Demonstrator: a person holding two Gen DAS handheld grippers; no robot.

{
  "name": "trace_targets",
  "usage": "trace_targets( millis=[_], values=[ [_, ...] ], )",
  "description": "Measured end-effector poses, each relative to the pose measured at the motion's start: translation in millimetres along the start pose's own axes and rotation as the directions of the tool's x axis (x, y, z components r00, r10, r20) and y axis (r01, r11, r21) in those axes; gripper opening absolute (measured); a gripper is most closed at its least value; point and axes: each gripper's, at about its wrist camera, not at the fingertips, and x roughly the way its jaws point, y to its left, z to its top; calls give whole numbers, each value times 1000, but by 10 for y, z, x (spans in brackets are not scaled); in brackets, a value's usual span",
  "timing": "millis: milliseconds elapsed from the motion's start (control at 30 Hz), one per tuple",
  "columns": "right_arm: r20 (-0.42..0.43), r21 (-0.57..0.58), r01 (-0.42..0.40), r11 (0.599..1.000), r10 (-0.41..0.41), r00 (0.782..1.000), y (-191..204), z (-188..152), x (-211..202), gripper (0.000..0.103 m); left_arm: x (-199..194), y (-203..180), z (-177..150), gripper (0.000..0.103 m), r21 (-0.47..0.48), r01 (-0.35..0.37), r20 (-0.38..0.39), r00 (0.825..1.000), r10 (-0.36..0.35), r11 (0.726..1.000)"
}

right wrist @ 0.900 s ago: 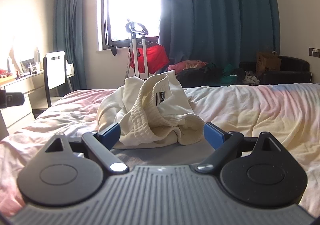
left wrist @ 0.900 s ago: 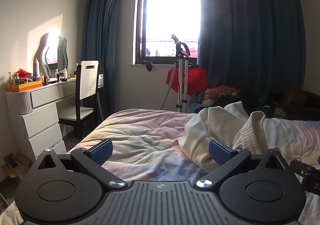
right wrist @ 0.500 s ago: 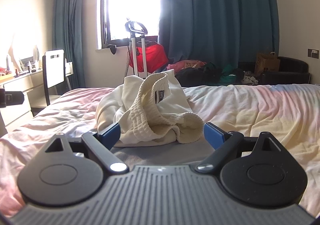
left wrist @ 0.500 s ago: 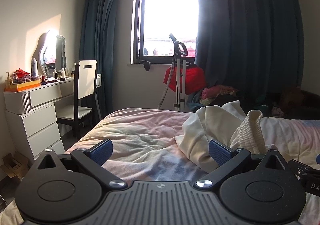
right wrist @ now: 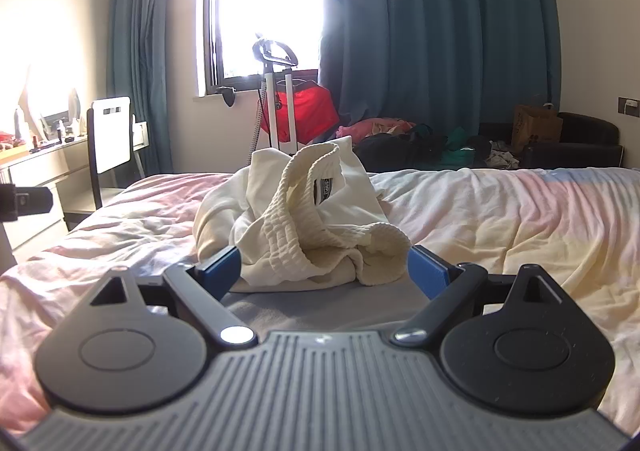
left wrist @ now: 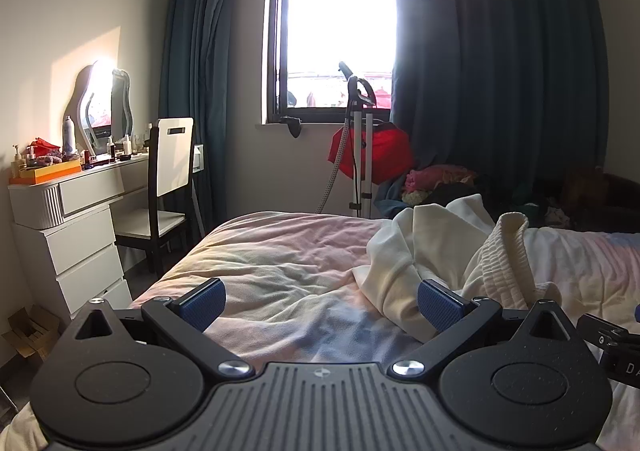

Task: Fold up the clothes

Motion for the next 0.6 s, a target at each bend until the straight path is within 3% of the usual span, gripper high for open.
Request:
trace_targets(
  millis=[467,600],
  values=[
    [-19,-30,31,999,-32,999,89,-1,54,92,-32,126,17,103,0,27,-3,1000,-27,1000],
    [-37,-27,33,999,-34,999,70,-14,77,92,-11,144,30,103,7,-1,-9,1000,1,1000]
  ],
)
